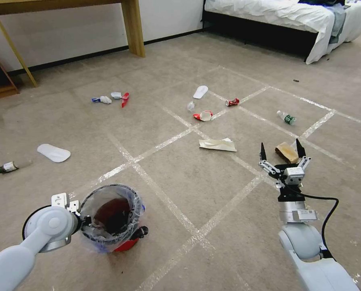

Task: Pick up the trash bin and place the garbage on the floor into it.

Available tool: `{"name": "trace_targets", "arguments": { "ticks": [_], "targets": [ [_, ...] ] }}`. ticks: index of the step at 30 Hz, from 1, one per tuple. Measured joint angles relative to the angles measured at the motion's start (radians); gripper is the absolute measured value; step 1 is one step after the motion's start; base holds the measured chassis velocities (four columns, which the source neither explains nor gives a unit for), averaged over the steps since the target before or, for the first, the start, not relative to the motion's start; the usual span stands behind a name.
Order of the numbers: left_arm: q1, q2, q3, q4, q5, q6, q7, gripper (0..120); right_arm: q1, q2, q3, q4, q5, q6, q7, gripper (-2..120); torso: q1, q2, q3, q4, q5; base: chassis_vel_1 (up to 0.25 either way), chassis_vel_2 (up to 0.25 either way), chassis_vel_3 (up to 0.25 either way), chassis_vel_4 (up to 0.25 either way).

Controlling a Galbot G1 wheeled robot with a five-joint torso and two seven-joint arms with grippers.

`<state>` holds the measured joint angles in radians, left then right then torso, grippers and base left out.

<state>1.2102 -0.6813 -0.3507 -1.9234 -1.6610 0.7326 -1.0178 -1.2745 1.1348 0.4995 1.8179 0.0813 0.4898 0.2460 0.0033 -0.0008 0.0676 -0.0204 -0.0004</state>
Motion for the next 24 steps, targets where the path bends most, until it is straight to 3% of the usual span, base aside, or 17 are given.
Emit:
{"name": "trace_targets", "arguments": {
  "ticks": [8,13,24],
  "targets": [
    [0.024,-0.006,-0.056,-0.047,-0.038,-0.004,-0.038,0,0.004,0.014,-0.002,-0.008,0.013,-0.012,0.006,100,0.0,0.0,0.0,0.0001,0.0,0.0,0.0,0.0,0.0],
    [0.038,0.014,-0.134,-0.105,-0.14,-0.012,-0.106,0,0.008,0.02,0.003,-0.008,0.018,-0.02,0.008,100,0.0,0.0,0.0,0.0001,0.0001,0.0,0.0,0.0,0.0],
    [0.042,0.029,-0.249,-0.163,-0.203,-0.018,-0.142,0,0.011,0.04,0.017,0.009,0.037,-0.028,0.027,100,0.0,0.0,0.0,0.0002,0.0003,0.0,0.0,0.0,0.0]
  ]
}}
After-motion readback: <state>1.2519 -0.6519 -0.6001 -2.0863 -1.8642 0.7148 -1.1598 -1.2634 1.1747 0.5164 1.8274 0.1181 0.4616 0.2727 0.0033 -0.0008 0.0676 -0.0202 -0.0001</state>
